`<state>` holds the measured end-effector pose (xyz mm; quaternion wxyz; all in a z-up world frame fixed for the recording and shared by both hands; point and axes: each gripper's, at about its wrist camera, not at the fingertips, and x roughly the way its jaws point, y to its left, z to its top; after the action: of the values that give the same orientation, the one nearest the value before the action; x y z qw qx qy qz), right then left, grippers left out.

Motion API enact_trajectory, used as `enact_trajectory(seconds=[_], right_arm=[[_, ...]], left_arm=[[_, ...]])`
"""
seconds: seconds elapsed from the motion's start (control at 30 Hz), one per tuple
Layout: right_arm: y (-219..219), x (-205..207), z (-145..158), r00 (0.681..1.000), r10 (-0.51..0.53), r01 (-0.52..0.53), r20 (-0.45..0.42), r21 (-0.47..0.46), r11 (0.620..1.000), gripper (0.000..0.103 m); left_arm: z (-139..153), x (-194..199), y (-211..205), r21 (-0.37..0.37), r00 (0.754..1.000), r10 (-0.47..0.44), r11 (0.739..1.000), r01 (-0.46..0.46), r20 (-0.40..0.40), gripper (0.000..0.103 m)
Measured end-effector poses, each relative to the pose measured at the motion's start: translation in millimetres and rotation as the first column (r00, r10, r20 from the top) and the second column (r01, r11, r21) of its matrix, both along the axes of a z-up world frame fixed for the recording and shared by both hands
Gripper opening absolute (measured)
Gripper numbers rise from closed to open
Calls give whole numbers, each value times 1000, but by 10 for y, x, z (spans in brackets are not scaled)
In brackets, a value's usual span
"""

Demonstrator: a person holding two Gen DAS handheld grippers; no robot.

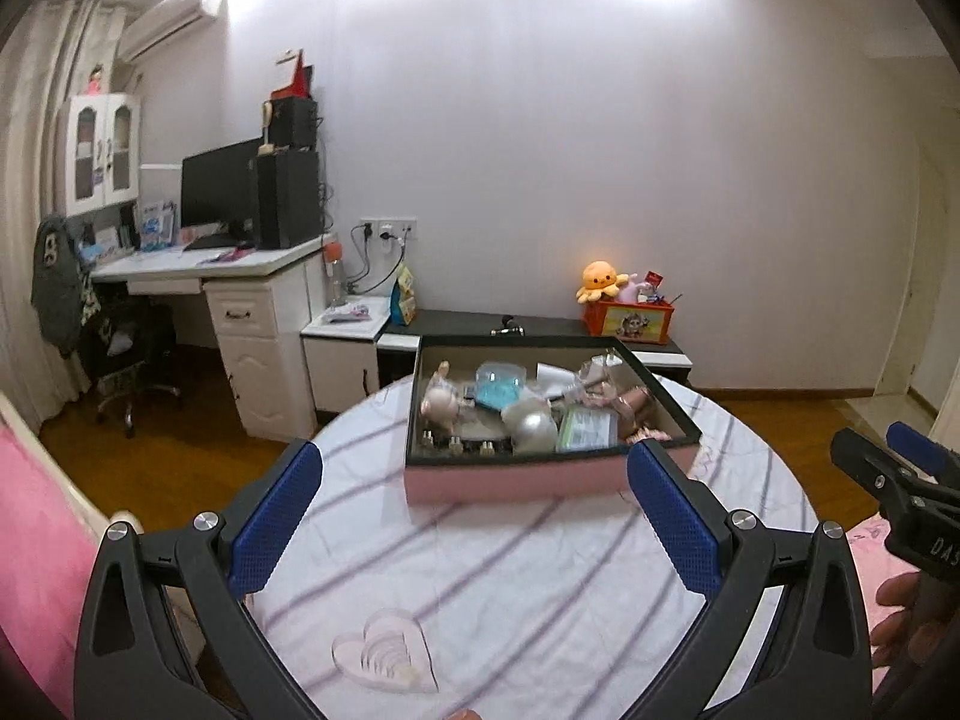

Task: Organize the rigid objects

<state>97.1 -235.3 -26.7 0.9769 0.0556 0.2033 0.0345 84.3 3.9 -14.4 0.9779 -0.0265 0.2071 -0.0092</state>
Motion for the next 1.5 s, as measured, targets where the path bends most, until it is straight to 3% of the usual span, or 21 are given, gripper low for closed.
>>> enact_trajectory(seconds=[0.47, 1.5], right_arm=[[346, -371, -5, 998, 67, -67, 6, -54, 996, 103], [399, -366, -83, 997, 71, -72, -24, -50, 996, 103]], left_arm=[[100, -534, -47, 7, 999, 20, 1000, -20, 48, 103], [-68, -402, -26, -42, 999, 5, 999, -7, -46, 103]])
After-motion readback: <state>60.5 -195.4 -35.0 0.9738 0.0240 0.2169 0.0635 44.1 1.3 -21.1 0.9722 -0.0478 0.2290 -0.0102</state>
